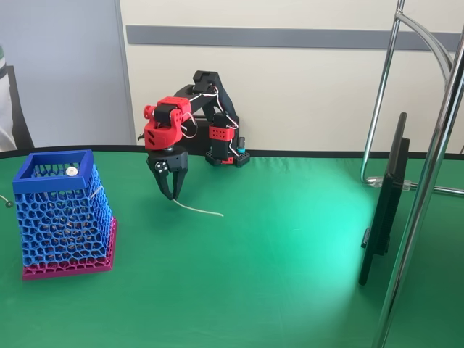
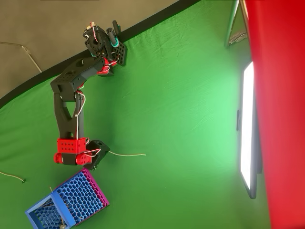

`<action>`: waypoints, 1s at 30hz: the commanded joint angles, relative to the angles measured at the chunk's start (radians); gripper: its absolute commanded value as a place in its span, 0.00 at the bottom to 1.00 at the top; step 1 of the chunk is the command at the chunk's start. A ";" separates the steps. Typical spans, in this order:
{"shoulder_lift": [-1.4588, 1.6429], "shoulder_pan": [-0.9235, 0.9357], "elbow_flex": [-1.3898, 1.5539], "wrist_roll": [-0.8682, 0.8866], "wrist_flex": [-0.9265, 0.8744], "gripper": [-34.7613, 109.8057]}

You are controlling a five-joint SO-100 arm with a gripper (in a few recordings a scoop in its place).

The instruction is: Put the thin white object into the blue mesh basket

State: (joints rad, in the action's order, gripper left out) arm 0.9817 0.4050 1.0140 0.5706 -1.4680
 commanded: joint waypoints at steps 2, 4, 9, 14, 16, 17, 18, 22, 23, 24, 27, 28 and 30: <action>0.107 -0.018 -0.064 -0.017 -0.003 0.29; 0.135 -0.021 -0.091 -0.021 -0.005 0.29; 0.186 -0.020 -0.179 -0.040 -0.005 0.29; 0.227 -0.012 -0.236 -0.055 0.058 0.29; 0.247 -0.006 -0.244 -0.064 0.098 0.30; 0.256 -0.003 -0.250 -0.074 0.117 0.30; 0.265 0.000 -0.253 -0.083 0.138 0.30; 0.293 0.014 -0.252 -0.103 0.236 0.30; 0.299 0.018 -0.252 -0.107 0.261 0.30; 0.304 0.026 -0.249 -0.115 0.281 0.30; 0.319 0.049 -0.235 -0.149 0.359 0.30; 0.327 0.058 -0.229 -0.161 0.382 0.30; 0.347 0.083 -0.215 -0.186 0.422 0.30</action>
State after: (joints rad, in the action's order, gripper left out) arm 1.2563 0.4679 0.8007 0.4096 -1.0937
